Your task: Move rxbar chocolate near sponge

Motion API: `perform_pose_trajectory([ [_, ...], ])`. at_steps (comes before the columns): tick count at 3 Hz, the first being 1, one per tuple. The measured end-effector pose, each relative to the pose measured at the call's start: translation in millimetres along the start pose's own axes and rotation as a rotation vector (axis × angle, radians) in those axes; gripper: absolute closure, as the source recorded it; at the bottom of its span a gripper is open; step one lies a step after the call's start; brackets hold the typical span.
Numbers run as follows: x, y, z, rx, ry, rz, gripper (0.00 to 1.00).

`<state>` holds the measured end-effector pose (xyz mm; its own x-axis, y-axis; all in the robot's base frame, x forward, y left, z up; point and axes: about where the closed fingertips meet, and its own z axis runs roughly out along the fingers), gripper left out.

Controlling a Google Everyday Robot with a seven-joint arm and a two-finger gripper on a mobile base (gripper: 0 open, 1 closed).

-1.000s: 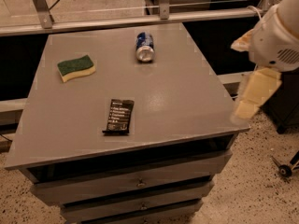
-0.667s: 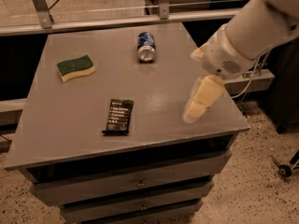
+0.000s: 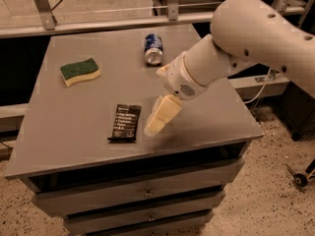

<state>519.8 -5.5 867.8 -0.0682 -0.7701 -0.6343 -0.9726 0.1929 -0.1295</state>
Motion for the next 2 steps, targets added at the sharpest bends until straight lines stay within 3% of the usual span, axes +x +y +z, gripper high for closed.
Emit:
perform_pose_trajectory([
  [2,-5,15,53,-0.043,-0.050,0.023,0.00],
])
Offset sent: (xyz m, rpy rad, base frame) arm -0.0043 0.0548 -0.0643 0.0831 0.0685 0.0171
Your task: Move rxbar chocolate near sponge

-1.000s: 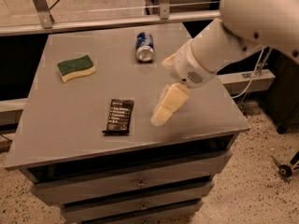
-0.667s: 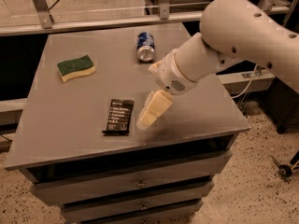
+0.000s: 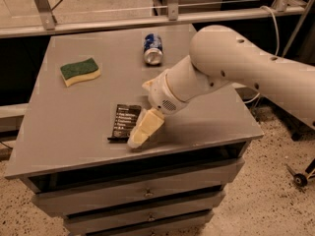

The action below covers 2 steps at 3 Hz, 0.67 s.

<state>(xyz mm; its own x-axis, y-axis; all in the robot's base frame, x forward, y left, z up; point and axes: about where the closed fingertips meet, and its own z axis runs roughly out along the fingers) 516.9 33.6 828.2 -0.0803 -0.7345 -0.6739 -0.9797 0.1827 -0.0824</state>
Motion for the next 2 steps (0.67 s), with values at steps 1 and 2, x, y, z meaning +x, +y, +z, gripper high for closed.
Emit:
perform_pose_trajectory([
  [1,0.7,5.4,10.8,-0.013,0.003,0.011,0.18],
  [2,-3.8,7.9,7.1,-0.015,-0.001,0.025,0.49],
])
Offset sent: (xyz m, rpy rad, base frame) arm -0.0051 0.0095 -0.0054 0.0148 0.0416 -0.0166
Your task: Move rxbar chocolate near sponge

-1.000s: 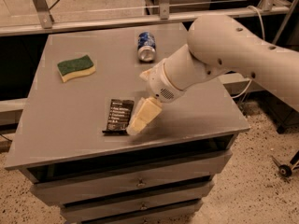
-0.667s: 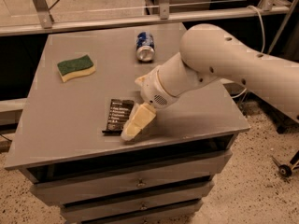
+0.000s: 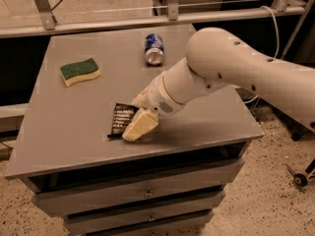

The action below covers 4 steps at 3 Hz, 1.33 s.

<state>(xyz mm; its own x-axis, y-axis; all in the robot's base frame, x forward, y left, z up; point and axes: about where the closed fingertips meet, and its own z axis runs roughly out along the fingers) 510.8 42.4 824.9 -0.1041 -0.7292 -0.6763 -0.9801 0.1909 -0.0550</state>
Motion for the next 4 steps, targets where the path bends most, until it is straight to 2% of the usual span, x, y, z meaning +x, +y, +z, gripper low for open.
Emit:
perform_pose_trajectory([
  [1,-3,1,-7,0.005,-0.002,0.006,0.72],
  [2,6,-9,-53,0.090,0.004,0.038,1.00],
  [3,14,-25,-90,0.170,-0.006,0.069,1.00],
  [4,16,-39,-100,0.196,-0.041,0.092,1.00],
])
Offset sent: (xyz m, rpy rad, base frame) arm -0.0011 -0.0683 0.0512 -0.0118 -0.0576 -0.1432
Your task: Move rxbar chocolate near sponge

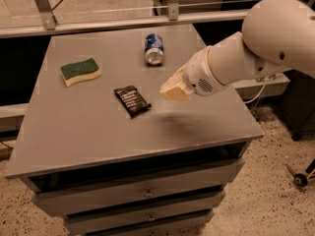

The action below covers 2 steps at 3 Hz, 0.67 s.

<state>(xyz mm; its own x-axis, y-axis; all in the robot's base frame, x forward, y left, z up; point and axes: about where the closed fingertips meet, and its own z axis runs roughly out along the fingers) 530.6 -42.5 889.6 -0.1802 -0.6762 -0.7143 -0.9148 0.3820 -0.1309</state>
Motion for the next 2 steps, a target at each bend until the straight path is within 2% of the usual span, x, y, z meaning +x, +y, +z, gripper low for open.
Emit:
perform_pose_trajectory([
  [2,5.0,11.6,-2.1,-0.021,-0.005,0.020,0.54],
])
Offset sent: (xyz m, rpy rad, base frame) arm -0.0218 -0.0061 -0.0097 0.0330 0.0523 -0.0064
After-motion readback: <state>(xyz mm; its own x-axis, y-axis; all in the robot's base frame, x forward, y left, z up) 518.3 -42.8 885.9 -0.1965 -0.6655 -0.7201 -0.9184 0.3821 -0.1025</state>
